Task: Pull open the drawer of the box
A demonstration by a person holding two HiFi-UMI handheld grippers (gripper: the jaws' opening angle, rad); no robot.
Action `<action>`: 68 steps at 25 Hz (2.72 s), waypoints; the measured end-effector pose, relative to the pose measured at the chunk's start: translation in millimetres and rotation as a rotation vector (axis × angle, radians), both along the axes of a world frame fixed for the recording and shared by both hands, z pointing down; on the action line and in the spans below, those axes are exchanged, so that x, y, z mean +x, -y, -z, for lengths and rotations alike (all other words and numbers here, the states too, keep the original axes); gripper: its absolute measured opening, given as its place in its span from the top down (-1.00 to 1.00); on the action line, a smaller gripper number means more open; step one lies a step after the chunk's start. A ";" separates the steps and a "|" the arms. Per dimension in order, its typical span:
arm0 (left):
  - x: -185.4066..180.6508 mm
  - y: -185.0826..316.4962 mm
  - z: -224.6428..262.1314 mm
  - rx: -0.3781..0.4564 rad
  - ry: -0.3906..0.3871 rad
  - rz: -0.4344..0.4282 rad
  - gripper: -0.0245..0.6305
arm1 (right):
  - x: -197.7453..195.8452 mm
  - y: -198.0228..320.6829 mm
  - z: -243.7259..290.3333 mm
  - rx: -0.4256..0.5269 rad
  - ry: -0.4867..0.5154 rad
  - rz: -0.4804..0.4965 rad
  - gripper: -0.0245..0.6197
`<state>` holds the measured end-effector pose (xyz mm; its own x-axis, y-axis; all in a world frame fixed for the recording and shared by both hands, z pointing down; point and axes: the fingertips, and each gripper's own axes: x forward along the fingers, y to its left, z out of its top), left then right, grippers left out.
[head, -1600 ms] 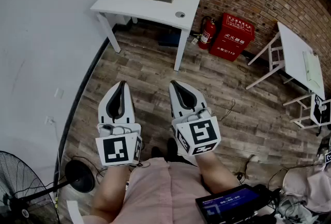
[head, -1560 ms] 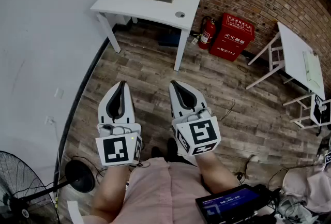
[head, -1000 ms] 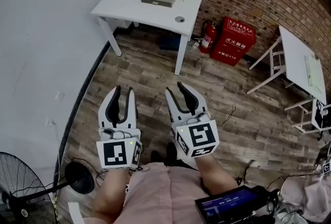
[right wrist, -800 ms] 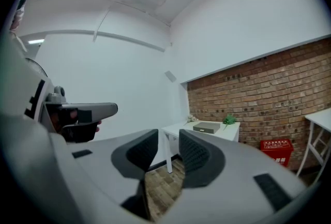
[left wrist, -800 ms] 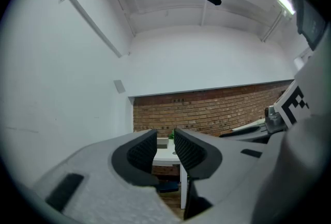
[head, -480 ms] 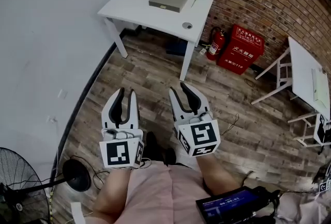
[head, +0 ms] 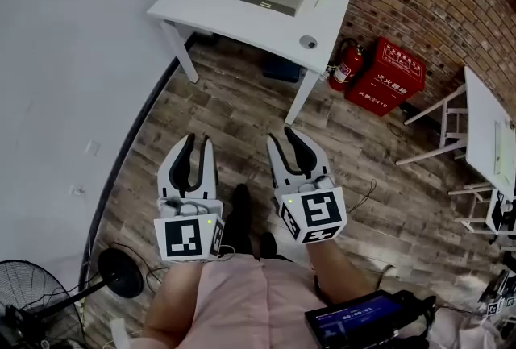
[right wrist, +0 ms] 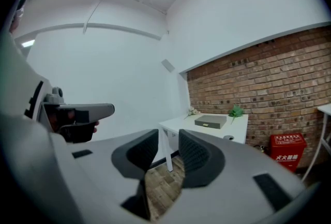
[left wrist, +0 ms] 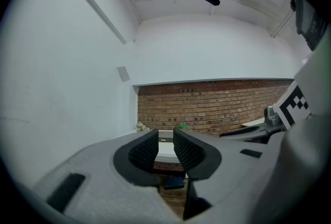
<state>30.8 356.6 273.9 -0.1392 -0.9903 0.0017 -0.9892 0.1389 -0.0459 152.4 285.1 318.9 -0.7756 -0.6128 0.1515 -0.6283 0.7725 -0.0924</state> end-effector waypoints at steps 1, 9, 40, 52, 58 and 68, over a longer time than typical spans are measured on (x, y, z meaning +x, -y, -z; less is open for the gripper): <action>-10.4 10.5 -2.8 -0.003 -0.002 -0.006 0.64 | -10.6 9.9 -2.5 -0.004 -0.002 -0.002 0.52; -81.6 84.9 3.8 0.006 -0.006 -0.048 0.64 | -82.5 79.8 9.7 0.007 -0.005 -0.031 0.52; -144.6 308.3 -27.8 -0.067 0.004 -0.207 0.64 | -139.7 287.9 -17.0 -0.039 -0.006 -0.177 0.56; -164.7 442.5 -22.8 -0.085 0.038 -0.226 0.63 | -166.3 423.7 -14.5 -0.051 0.029 -0.189 0.56; -170.4 472.2 3.6 -0.035 0.061 -0.232 0.64 | -176.2 458.0 13.3 0.006 0.044 -0.184 0.57; -195.2 510.8 11.8 -0.017 0.056 -0.281 0.64 | -203.0 491.7 16.3 0.012 0.012 -0.213 0.57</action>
<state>-164.4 -154.1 262.1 0.1401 -0.9900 0.0188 -0.9848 -0.1413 -0.1014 -50.5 -206.6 302.5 -0.6303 -0.7646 0.1343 -0.7762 0.6236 -0.0926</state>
